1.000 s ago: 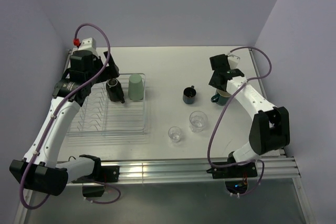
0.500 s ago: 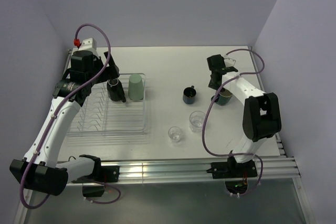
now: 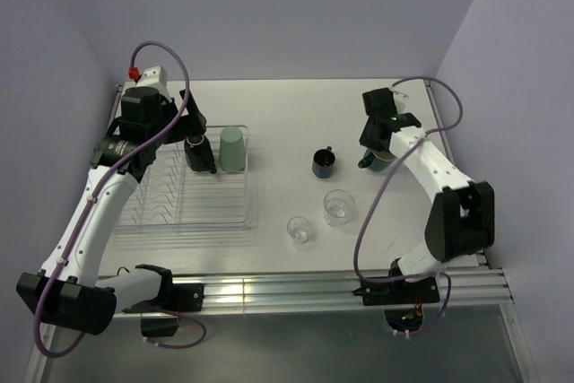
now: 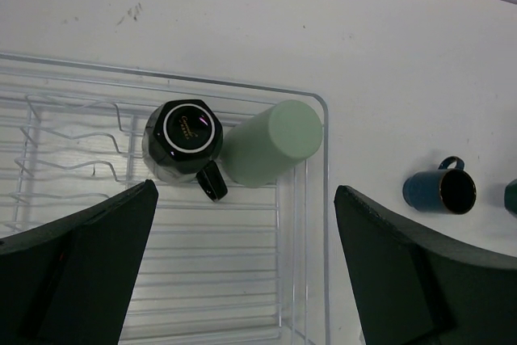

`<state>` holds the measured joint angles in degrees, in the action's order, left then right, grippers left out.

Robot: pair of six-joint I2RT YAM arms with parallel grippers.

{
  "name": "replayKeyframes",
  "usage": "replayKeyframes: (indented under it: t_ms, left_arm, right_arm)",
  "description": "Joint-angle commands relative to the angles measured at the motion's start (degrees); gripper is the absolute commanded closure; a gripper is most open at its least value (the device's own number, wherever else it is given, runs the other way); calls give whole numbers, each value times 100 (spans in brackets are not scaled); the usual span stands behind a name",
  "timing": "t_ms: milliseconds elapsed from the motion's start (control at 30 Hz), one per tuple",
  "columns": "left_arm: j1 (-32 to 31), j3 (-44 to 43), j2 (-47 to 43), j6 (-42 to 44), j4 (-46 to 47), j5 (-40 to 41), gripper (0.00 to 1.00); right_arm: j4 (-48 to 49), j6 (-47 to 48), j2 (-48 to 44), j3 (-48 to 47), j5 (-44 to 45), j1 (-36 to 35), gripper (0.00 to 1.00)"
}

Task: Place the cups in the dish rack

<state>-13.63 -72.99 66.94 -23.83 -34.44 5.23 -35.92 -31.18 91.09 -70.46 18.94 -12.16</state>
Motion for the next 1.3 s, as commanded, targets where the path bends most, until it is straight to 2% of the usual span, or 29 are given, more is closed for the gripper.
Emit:
replayKeyframes:
  t_ms: [0,100,200,233,300,333,400,433,467,533,833,1000,1067,1267]
  left_arm:
    - [-8,-268,-216,-113,78,-347,1]
    - [-8,-303,-348,-226,121,-716,1]
    - [-8,-207,-523,-367,314,-1479,1]
    - [-8,-102,-567,-515,506,-1708,1]
    - [-8,-23,-655,-709,709,-2374,1]
    - [-8,65,-673,-771,797,-2569,1]
    - [-8,162,-717,-912,1061,-3034,1]
    - [-8,302,-726,-1069,1210,-3220,1]
    - [-8,373,-752,-1158,1490,-3361,1]
    - [-8,565,-778,-1420,1737,-3668,1]
    - [-8,1330,-796,-2213,3098,-4618,1]
    - [-8,1586,-805,-2660,3829,-5190,1]
    - [-8,1718,-805,-2897,4391,-5357,1]
    - [-35,1920,-805,-3426,5200,-5770,1]
  right_arm:
    - [15,147,-1319,-618,-327,-119,100]
    - [120,51,-1908,-733,-627,-461,100]
    - [742,-107,-2393,-602,-1636,-927,100]
    - [1267,-151,-2490,-409,-2239,-1059,100]
    - [1884,-371,-2823,11,-2761,-1427,100]
    - [2531,-450,-2929,145,-2982,-1542,100]
    - [3097,-748,-3122,365,-3553,-1832,100]
    - [3840,-854,-3167,636,-3790,-1920,100]
    - [4117,-1116,-3202,743,-4053,-1991,100]
    - [4940,-1328,-3299,1059,-4222,-2175,100]
    - [7325,-2585,-3458,1974,-4574,-2317,100]
    - [7907,-2946,-3335,2097,-4618,-2326,100]
    - [8162,-3104,-3273,2115,-4645,-2326,100]
    - [8312,-3175,-3159,2010,-4636,-2343,100]
